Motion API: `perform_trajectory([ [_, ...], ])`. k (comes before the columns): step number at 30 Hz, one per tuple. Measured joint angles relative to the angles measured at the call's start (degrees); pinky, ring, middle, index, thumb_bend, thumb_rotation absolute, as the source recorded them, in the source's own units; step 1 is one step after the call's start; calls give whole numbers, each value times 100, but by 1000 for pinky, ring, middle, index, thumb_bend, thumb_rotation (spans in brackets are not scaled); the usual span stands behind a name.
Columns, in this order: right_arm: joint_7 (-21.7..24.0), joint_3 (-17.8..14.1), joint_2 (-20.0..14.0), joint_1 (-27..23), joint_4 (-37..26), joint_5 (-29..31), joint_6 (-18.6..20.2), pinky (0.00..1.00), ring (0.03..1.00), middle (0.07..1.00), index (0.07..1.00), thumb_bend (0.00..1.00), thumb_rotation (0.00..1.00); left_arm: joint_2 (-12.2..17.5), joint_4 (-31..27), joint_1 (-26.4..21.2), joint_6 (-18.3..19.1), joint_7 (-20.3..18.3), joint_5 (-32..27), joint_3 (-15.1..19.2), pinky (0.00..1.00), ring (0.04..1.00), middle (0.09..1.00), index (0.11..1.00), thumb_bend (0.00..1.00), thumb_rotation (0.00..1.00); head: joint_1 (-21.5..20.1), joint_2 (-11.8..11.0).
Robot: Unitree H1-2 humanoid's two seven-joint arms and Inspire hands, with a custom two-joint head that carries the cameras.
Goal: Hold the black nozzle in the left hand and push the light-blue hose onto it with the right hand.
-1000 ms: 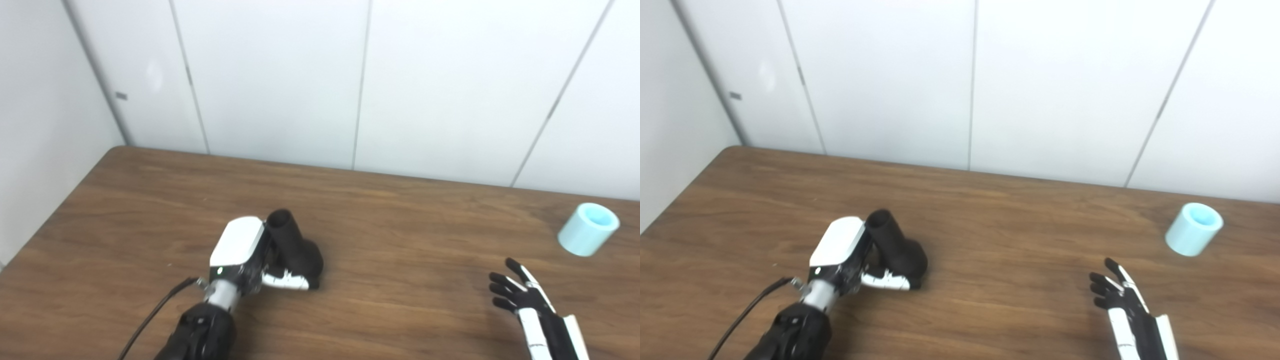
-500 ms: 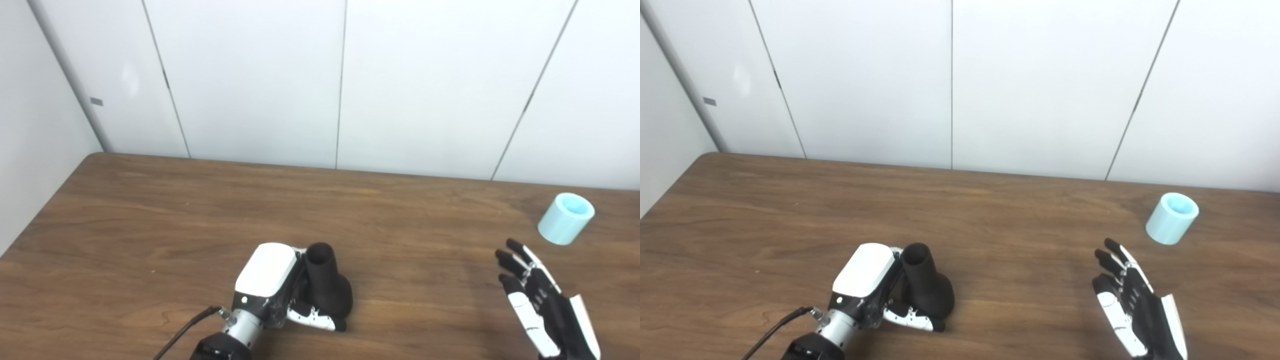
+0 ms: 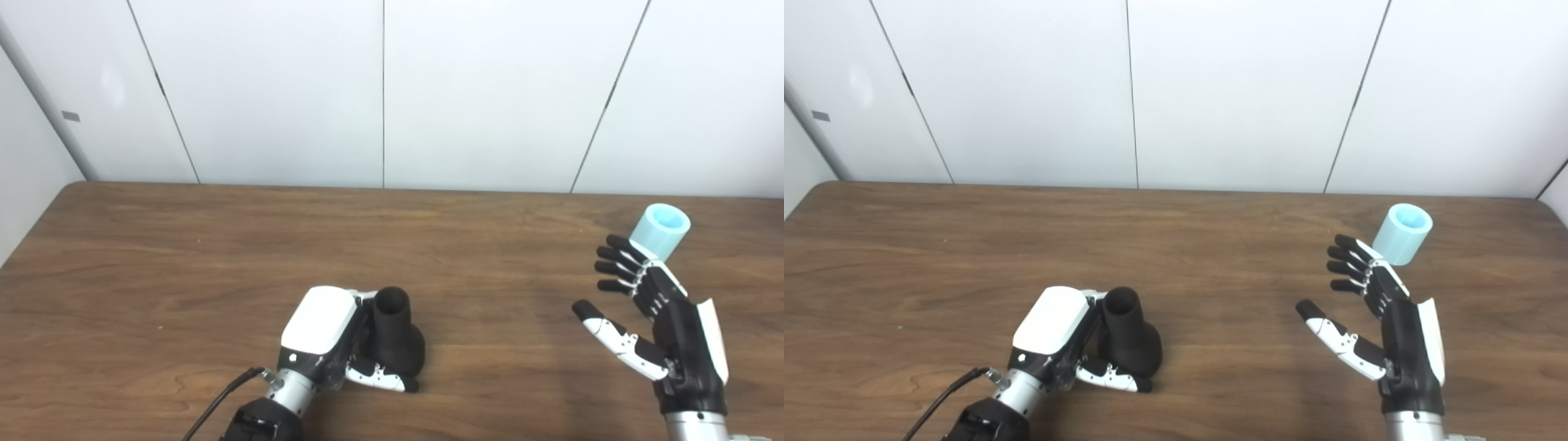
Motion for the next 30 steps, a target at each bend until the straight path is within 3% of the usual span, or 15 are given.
perform_trajectory([
  [6, -14, -136, -61, -269, -15, -73, 59, 656, 730, 737, 764, 478, 159, -43, 114, -111, -89, -23, -72, 3, 474, 561, 460, 502, 523, 0, -185, 44],
  [12, 6, -606, -480, -828, -166, -136, 616, 637, 707, 736, 752, 603, 215, -57, 130, -125, -111, -43, -120, 5, 461, 537, 441, 504, 522, 0, -430, 62],
  [15, 85, -790, -769, -1113, -182, -80, 1076, 606, 639, 753, 766, 632, 144, -57, 131, -125, -128, -47, -148, 16, 468, 539, 444, 504, 522, 0, -571, 71],
  [17, 224, -821, -1030, -1316, -179, -48, 1345, 628, 665, 766, 767, 665, 108, -57, 131, -126, -140, -58, -180, 28, 481, 546, 451, 503, 523, 0, -729, 53],
  [18, 309, -795, -1167, -1383, -178, -82, 1431, 650, 705, 768, 766, 705, 120, -57, 132, -125, -149, -61, -215, 40, 486, 548, 451, 502, 523, 0, -1000, 9],
  [23, 651, -492, -1855, -1665, -36, -738, 1800, 629, 756, 775, 747, 861, 145, -54, 132, -119, -175, -89, -334, 97, 494, 547, 450, 501, 523, 0, -1161, -26],
  [30, 1156, -102, -2358, -2392, 627, -1615, 2600, 696, 799, 805, 772, 919, 63, -48, 161, -116, -253, -95, -392, 155, 496, 550, 450, 503, 522, 0, -1758, -237],
])
